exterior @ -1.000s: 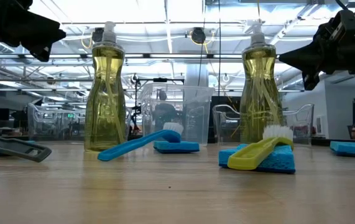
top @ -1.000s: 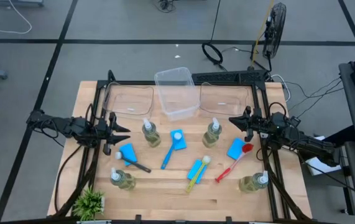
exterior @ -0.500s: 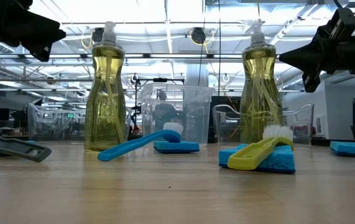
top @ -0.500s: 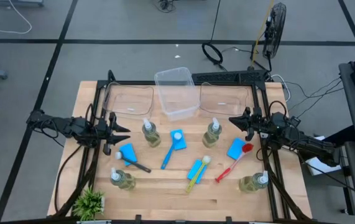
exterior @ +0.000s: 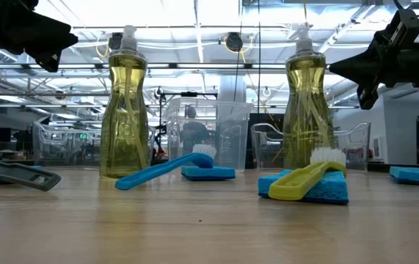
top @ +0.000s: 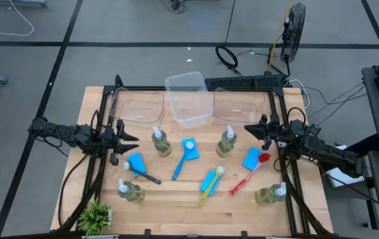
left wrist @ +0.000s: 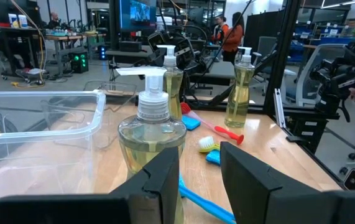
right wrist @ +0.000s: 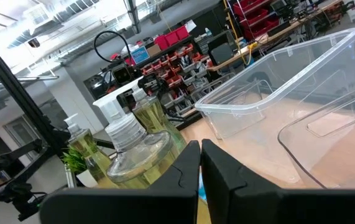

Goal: Pick & Place Kitchen Sink Supplies
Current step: Put the dishwashing liquid bottle into the white bin

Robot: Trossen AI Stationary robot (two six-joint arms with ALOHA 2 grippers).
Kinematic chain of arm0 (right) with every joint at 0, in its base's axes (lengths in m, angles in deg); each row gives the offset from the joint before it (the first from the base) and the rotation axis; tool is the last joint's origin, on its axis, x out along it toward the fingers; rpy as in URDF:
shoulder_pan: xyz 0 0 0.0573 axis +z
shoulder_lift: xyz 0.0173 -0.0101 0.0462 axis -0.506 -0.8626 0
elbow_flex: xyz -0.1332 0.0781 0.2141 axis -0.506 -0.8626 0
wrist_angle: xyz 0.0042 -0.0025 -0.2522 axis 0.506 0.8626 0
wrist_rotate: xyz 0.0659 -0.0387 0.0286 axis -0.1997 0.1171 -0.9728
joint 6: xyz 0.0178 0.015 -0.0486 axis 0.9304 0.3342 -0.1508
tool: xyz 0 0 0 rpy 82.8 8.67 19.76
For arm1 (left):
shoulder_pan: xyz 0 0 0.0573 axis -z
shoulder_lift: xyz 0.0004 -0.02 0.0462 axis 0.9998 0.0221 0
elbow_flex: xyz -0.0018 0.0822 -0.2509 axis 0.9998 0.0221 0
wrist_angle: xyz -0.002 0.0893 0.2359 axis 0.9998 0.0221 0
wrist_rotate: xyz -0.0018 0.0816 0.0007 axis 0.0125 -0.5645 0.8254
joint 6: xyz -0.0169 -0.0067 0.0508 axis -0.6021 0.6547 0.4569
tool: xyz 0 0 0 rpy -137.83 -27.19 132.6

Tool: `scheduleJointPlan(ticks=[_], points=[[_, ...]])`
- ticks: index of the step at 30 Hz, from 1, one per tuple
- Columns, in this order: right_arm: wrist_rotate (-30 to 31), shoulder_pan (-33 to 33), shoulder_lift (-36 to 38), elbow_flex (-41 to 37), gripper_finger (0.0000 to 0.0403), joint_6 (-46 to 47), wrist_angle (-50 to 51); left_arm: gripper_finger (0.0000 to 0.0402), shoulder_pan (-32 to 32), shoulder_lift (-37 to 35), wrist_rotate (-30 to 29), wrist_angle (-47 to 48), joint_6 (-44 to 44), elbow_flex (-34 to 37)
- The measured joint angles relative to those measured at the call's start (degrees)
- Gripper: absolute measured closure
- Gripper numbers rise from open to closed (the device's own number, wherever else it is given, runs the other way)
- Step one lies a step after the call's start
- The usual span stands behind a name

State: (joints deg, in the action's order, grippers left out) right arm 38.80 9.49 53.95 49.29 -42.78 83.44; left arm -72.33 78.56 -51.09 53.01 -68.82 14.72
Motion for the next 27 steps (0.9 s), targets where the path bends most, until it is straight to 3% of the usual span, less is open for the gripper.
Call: scheduleJointPlan(ticks=[15,20,27], points=[[0.05,0.02,0.0,2.81,0.039,0.07,-3.32,0.0282,0.0,0.0,-0.02,0.01,0.0,0.0],[0.02,0.02,-1.22,7.12,0.0349,-1.18,-3.28,0.0282,0.01,0.0,-0.02,-0.12,0.0,0.0],[-3.0,0.02,-6.47,14.19,0.0259,-6.14,-4.2,0.0282,0.02,-0.01,-0.04,-2.01,0.0,0.0]])
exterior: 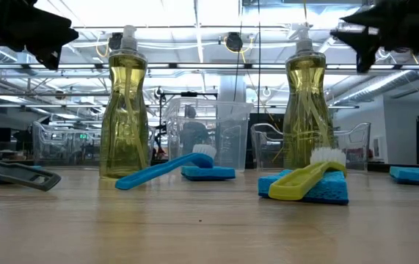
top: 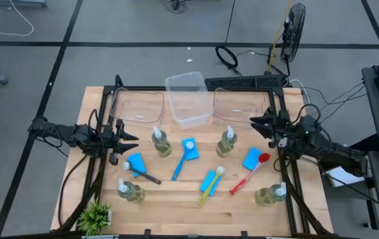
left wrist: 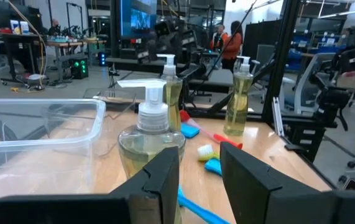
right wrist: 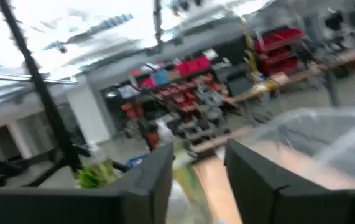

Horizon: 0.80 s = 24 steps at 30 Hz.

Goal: Pick & Place Kitchen Sink Supplies
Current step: Put the dishwashing liquid bottle into the white bin

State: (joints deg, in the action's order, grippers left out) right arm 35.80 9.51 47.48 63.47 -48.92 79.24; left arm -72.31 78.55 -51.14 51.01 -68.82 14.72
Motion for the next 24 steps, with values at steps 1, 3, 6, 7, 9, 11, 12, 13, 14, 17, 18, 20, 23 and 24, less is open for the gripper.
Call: scheduleJointPlan(ticks=[1,3,6,7,9,11,12,13,14,17,18,20,23,24], points=[[-0.3,0.0,-1.34,1.2,0.0246,-0.68,-0.33,0.0282,0.0,0.0,0.0,-0.03,0.0,0.0],[-2.25,0.0,-4.29,3.09,0.022,-2.07,-0.01,0.0282,-0.02,0.01,0.02,-0.41,0.0,0.0],[-5.46,0.0,-9.41,6.0,0.0189,-5.47,-0.01,0.0282,-0.01,0.01,0.02,-0.69,0.0,0.0],[-6.33,0.0,-11.23,6.91,0.018,-6.69,-0.17,0.0282,0.0,0.01,0.0,-0.89,0.0,0.0],[-7.41,0.0,-14.77,8.29,0.0167,-9.29,1.11,0.0282,-0.02,0.01,0.01,-1.46,-0.02,0.0],[-7.7,0.0,-18.18,9.58,0.0158,-11.69,3.15,0.0282,-0.01,0.01,0.02,-1.73,-0.02,0.0],[-7.71,0.0,-19.73,10.17,0.0155,-12.31,3.78,0.0282,0.0,0.01,0.02,-2.03,-0.02,0.0],[-7.72,0.0,-21.0,10.8,0.0152,-12.75,4.69,0.0282,-0.02,0.01,0.02,-2.53,-0.02,0.0],[-7.79,0.0,-22.04,11.3,0.015,-13.07,5.54,0.0282,-0.02,-0.02,0.0,-2.83,-0.02,0.0],[-10.65,-0.02,-24.41,12.5,0.0147,-13.66,6.91,0.0282,-0.01,0.01,0.02,-2.74,-0.42,0.0],[-11.82,-0.02,-24.84,12.66,0.0147,-13.65,7.0,0.0282,-0.02,0.01,0.03,-2.74,-0.68,0.0],[-13.62,0.0,-25.24,12.79,0.0148,-13.27,7.01,0.0282,-0.02,0.01,0.03,-2.66,-1.21,0.0],[-13.72,0.0,-25.49,12.85,0.0148,-11.85,8.77,0.0282,0.0,0.01,0.02,-2.63,-1.4,0.0],[-13.73,0.0,-25.61,12.85,0.0147,-11.68,9.81,0.0282,-0.01,0.01,0.02,-2.63,-1.4,0.0]])
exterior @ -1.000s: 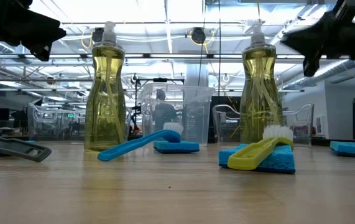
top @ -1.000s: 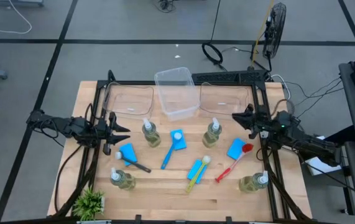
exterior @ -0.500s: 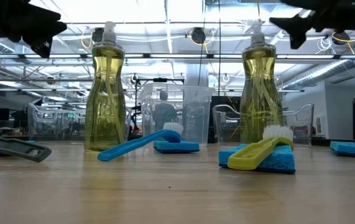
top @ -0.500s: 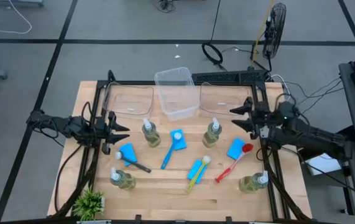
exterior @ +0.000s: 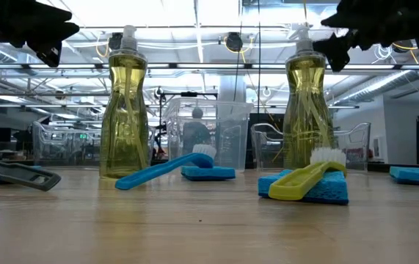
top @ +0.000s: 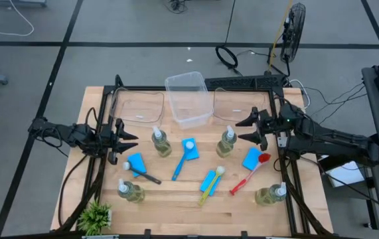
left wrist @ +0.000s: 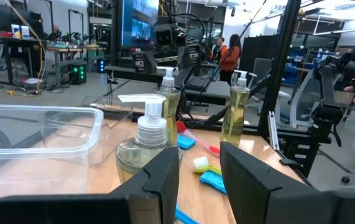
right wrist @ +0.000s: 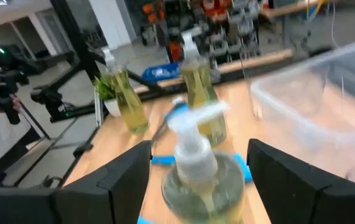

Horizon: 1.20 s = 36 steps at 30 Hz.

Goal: Pick & Place Kitchen Sink Supplies
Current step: Put the dishwashing liquid bottle into the white bin

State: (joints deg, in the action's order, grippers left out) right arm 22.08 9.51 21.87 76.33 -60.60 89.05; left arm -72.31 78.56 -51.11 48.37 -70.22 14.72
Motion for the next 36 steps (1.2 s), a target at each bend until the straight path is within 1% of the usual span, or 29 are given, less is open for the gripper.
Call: scheduleJointPlan(ticks=[9,17,24,29,34,36], points=[[0.12,0.0,-3.75,0.0,0.0135,-0.69,0.85,0.0282,-0.01,0.0,0.0,0.0,-0.02,0.0],[0.03,0.0,-7.93,0.01,0.0121,-1.33,-5.18,0.0282,0.0,0.0,0.0,0.02,-0.04,0.0],[0.29,2.19,-10.21,0.0,0.0115,-2.6,-6.07,0.0282,-0.01,0.0,0.0,0.02,-0.04,0.0],[3.53,4.84,-12.12,0.02,0.012,-4.13,-9.4,0.0282,-0.01,0.0,0.01,0.02,-0.06,0.0],[3.77,5.91,-14.01,0.02,0.0121,-4.15,-12.46,0.0282,0.0,0.0,0.0,0.04,-0.07,0.0],[4.93,6.1,-14.63,0.02,0.0121,-4.17,-12.39,0.0282,0.01,0.0,0.02,0.04,-0.07,0.0]])
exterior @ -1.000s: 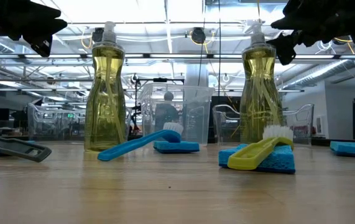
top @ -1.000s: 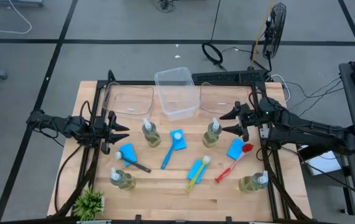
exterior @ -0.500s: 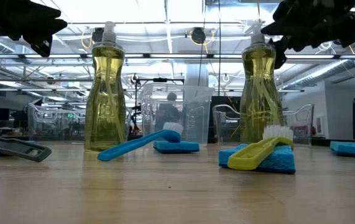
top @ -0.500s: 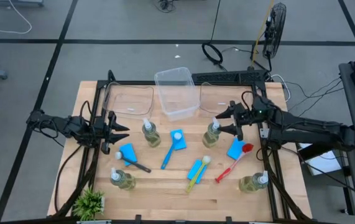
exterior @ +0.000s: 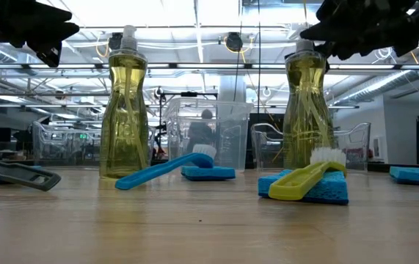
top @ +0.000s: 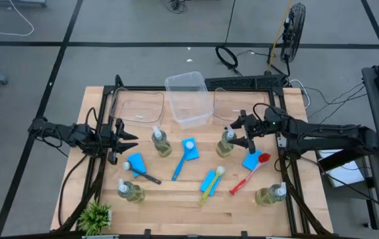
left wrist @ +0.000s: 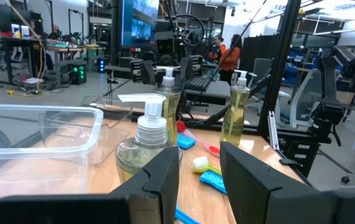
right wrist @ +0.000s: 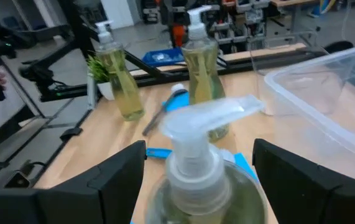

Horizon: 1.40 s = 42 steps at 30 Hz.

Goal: Pick & Place Kitchen Sink Supplies
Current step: Put the dishwashing liquid bottle into the white bin

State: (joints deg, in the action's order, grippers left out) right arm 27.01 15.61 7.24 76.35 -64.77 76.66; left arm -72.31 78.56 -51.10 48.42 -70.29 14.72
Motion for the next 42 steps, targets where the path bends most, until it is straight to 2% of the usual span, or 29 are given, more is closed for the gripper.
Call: scheduleJointPlan(ticks=[6,10,16,25,33,42], points=[[0.21,-0.03,-1.53,0.0,0.0126,0.01,-0.05,0.0282,-0.01,0.0,-0.02,0.0,-0.02,0.0],[0.28,-0.04,-1.62,0.0,0.0147,0.02,-0.04,0.0282,-0.01,0.0,-0.02,0.0,-0.08,0.0],[0.2,-0.04,-1.62,0.0,0.0204,-0.13,-0.79,0.0282,-0.02,-0.01,-0.02,-0.02,-0.07,0.0],[0.53,-0.07,-1.63,0.0,0.031,-0.2,-5.52,0.0282,0.0,-0.02,-0.02,-0.02,-0.2,0.0],[2.85,-0.09,-1.64,0.0,0.031,2.01,-5.88,0.0282,-0.02,0.0,0.01,-0.06,-3.68,0.0],[4.3,-0.09,-1.68,-0.13,0.031,5.27,-9.46,0.0282,-0.01,-0.01,0.01,-0.13,-12.27,0.0]])
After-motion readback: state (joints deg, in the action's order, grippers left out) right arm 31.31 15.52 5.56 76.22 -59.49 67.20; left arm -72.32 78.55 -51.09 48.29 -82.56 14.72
